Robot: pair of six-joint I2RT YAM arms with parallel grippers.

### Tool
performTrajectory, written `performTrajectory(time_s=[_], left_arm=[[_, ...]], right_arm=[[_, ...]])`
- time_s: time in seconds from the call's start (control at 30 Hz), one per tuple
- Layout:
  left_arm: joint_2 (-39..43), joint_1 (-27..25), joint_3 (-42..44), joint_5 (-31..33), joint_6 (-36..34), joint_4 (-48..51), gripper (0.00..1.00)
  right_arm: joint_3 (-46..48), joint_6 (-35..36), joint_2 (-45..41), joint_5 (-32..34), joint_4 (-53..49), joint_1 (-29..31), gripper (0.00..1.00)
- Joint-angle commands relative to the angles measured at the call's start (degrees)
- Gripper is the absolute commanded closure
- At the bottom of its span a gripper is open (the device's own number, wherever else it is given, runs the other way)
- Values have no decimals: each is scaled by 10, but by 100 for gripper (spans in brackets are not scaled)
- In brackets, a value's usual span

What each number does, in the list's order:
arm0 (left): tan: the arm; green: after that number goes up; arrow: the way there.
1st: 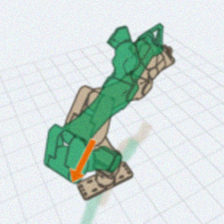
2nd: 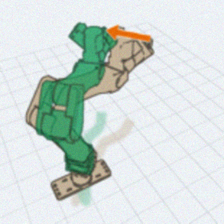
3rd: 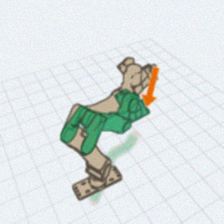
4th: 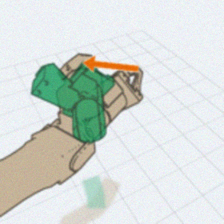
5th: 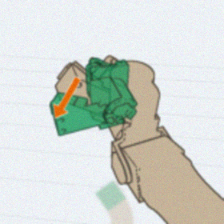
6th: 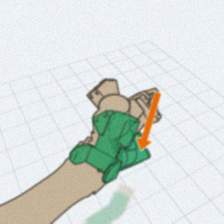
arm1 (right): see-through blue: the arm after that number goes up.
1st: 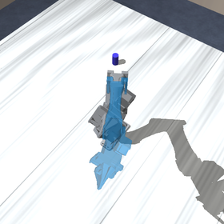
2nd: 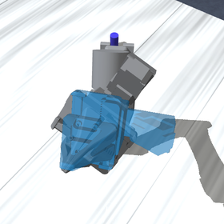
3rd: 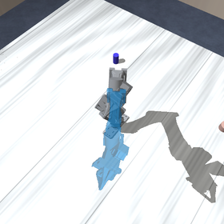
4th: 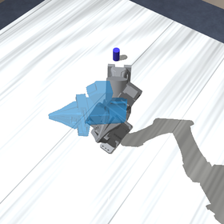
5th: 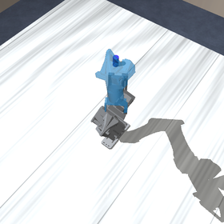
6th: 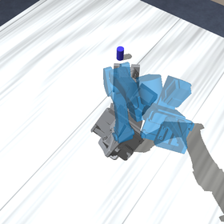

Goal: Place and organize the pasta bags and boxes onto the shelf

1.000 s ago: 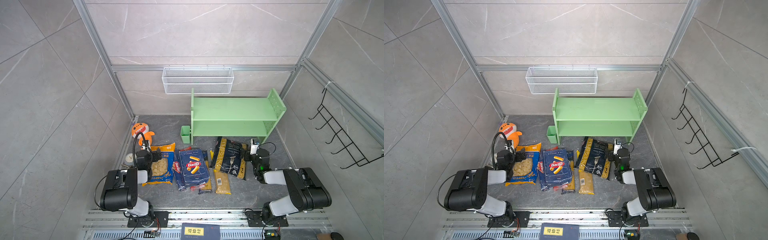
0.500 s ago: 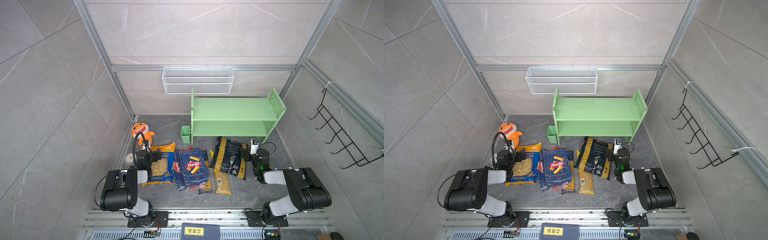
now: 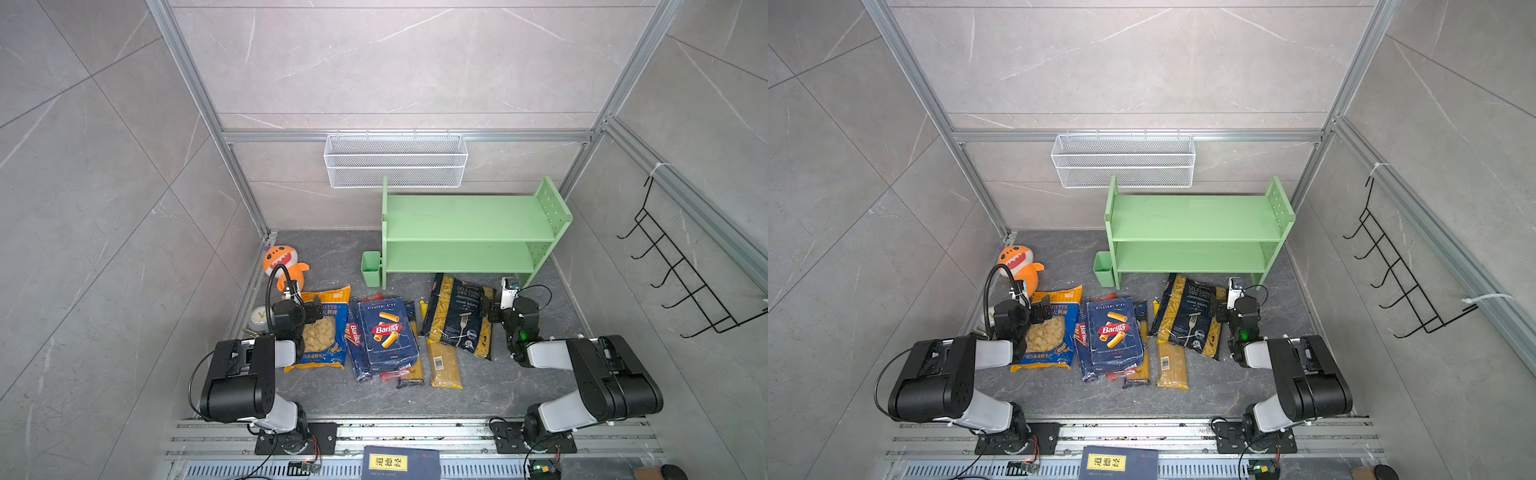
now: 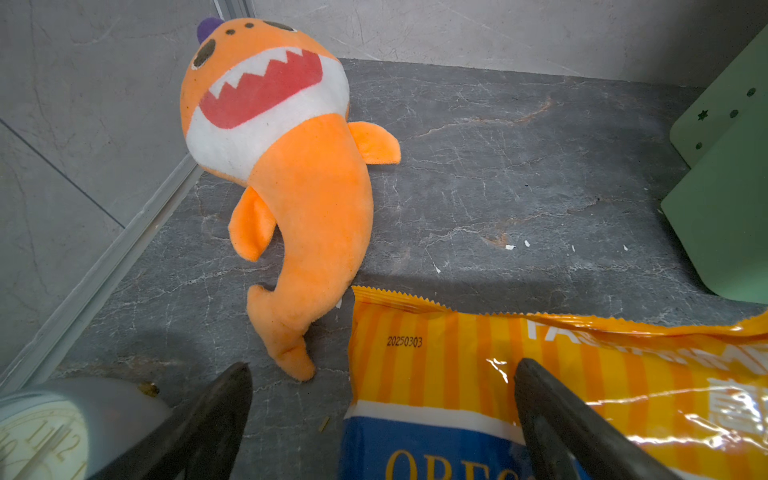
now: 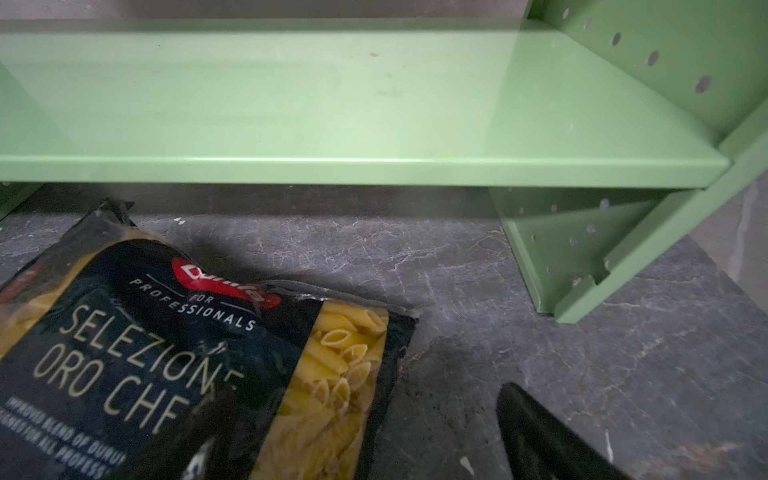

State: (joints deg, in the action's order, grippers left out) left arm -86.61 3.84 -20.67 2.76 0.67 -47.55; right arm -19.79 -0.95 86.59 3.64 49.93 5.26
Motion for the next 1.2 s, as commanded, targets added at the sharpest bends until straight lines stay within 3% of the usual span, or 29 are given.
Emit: performTrajectory(time_s=[0.0,0.1,0.2,0.27,0.4,0.47,0.57,0.73,0.83,0.97,1.17], left_arm=[[5,-2,-1,3,3,-11,0],[10,-3,-11,4,0,6,0],[37,-4,-52,-8,-4,102,0],[50,-5,-98,-22,-8,187,0],[77,-15,-133,-31,-25,255,0],[98,-23,-138,-37,-27,252,0],[105,-41,-187,-35,-26,294,0],[66,-119,-314,-2,-37,410,0],[39,-181,-370,1,-37,442,0],[-2,-258,-444,-26,-14,484,0],[-33,-313,-521,-95,44,532,0]], right_arm=[[-12,24,1,-26,-7,4,1],[-11,29,-10,-32,-12,6,1],[-34,30,-46,-7,-84,13,1],[-66,21,-76,16,-179,20,1],[-111,-23,-133,38,-340,59,1],[-144,-18,-150,125,-440,119,1],[-212,-95,-161,171,-596,144,1],[-311,-209,-149,177,-791,153,1],[-343,-241,-146,154,-854,158,1],[-320,-260,-177,98,-854,162,1],[-267,-321,-187,11,-828,161,1]])
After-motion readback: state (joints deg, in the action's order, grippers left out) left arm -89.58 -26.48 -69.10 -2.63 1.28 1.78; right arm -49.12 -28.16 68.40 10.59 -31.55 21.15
